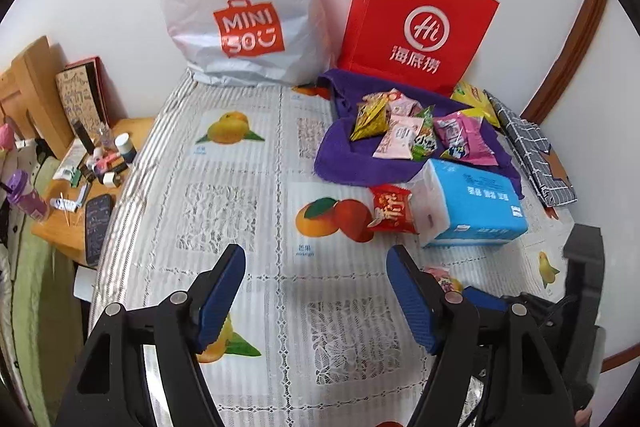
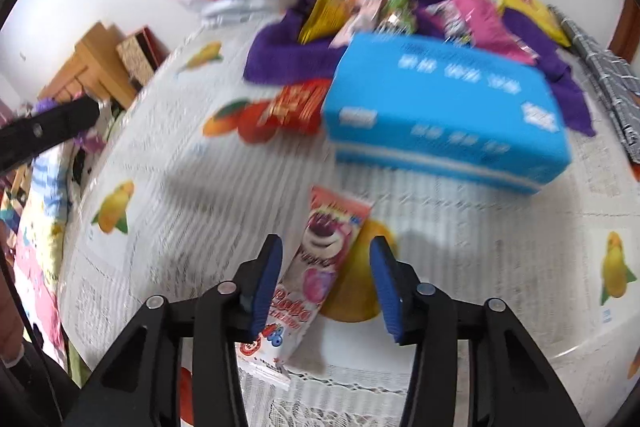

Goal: Organize snacks
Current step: 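Grasp the bear-print snack stick with the right tool while the left tool grasps the red packet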

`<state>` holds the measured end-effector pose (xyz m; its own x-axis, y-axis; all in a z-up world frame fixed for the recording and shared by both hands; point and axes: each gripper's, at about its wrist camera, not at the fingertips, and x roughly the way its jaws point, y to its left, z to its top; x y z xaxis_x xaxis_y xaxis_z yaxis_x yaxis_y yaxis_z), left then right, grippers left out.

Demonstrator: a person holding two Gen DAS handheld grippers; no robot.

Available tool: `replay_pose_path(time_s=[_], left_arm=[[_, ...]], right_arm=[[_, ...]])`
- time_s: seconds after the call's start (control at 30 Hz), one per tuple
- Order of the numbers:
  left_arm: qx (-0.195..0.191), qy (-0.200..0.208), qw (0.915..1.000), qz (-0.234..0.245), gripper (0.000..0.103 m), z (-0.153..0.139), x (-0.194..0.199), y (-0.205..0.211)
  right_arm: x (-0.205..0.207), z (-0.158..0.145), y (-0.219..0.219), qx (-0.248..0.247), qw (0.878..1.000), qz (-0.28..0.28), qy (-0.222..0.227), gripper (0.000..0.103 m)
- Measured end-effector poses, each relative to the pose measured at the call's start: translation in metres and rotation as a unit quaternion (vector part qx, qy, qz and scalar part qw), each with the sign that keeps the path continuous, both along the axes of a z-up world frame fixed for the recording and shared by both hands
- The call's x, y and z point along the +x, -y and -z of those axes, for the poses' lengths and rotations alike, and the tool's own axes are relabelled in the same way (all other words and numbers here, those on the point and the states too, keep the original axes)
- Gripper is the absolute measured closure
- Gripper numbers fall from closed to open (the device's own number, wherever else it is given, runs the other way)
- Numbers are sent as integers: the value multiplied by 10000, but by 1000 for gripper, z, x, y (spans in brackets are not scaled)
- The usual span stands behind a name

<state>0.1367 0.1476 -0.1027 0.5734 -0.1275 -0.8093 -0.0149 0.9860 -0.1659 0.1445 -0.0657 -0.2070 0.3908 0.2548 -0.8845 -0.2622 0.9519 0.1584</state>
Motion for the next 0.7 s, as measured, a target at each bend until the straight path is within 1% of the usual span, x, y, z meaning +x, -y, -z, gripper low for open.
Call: replay_pose_path(time_s=[0.1, 0.13, 0.17, 0.23, 0.33, 0.57, 0.7], left_arm=[[19, -78, 10000, 33, 32, 7, 5, 5], [30, -104, 9999, 47, 32, 10, 7, 8], [39, -134, 9999, 65, 33, 12, 9, 11], [40, -225, 9997, 119, 33, 18, 16, 19], [61, -315, 9993, 210, 33, 25, 26, 32], [235, -499, 9973, 475, 33, 43, 61, 67], [90, -616, 9967, 525, 33, 53, 81, 74]], right_arm=[[1, 7, 0, -2, 10000, -29, -9, 62], [1, 7, 0, -92, 9999, -54, 86, 71], [2, 8, 1, -176, 9997, -76, 130, 83], [4, 8, 10, -164, 9997, -49, 148, 83], [8, 7, 33, 38, 10000, -2, 72, 83], [12, 4, 104, 44, 9987, 469, 171, 83], [15, 10, 138, -92, 9970, 734, 213, 83]])
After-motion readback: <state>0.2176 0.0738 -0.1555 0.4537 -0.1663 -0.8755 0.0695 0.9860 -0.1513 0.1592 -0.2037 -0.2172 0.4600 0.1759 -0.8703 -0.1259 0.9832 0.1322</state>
